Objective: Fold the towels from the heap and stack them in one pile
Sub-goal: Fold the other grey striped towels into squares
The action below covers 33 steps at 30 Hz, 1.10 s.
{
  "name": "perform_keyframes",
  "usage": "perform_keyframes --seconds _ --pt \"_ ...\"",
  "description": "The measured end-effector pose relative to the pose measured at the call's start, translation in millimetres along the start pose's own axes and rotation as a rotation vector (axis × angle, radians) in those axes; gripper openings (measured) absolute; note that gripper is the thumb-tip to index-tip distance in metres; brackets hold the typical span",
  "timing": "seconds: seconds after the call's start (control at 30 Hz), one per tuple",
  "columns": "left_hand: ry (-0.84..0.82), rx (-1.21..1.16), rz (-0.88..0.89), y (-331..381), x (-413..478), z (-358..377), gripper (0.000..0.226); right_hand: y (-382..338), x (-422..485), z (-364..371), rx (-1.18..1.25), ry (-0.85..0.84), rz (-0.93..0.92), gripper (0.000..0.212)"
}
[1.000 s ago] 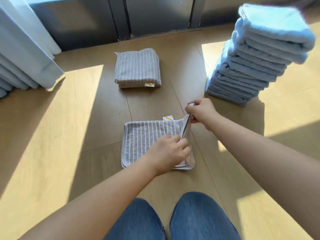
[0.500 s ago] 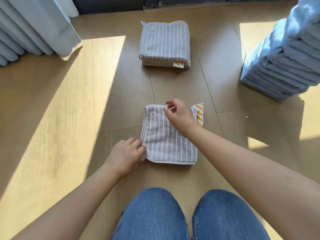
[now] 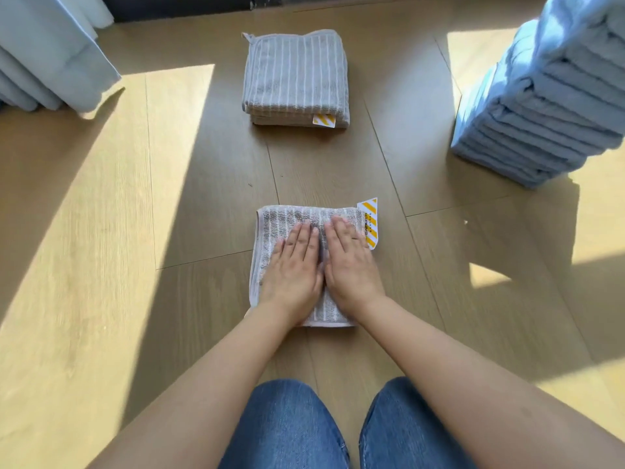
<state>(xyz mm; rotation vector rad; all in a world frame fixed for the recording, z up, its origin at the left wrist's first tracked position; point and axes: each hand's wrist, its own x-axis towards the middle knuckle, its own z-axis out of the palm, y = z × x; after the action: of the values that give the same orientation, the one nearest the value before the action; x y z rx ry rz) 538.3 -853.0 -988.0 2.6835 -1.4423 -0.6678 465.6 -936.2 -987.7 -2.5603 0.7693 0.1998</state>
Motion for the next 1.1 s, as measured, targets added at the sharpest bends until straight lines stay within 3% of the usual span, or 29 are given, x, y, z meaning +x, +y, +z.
perform_keyframes --seconds 0.13,0.3,0.57,0.67,0.83,0.97,1.1 --pt "0.053 0.114 -0.020 -21 22 9 0.072 11 9 14 -0.156 -0.044 0.051 0.066" --pt "0.081 0.064 -0.161 -36 34 3 0.060 17 10 21 -0.167 -0.028 0.151 0.087" --pt "0.032 -0.066 -0.177 -35 21 -7 0.058 18 -5 9 -0.100 -0.071 0.204 0.074" --pt "0.091 -0.267 -0.233 -26 -4 -8 0.067 22 -23 0 -0.006 -0.064 0.225 0.061" --pt "0.097 -0.646 -0.535 -16 -37 -12 0.079 19 -47 -13 0.273 0.079 0.376 0.059" --pt "0.118 -0.862 -0.663 -15 -45 -16 0.067 10 -56 -21 0.616 -0.006 0.530 0.054" --pt "0.104 -1.035 -0.664 -14 -55 -24 0.053 7 -60 -20 0.807 -0.049 0.590 0.051"
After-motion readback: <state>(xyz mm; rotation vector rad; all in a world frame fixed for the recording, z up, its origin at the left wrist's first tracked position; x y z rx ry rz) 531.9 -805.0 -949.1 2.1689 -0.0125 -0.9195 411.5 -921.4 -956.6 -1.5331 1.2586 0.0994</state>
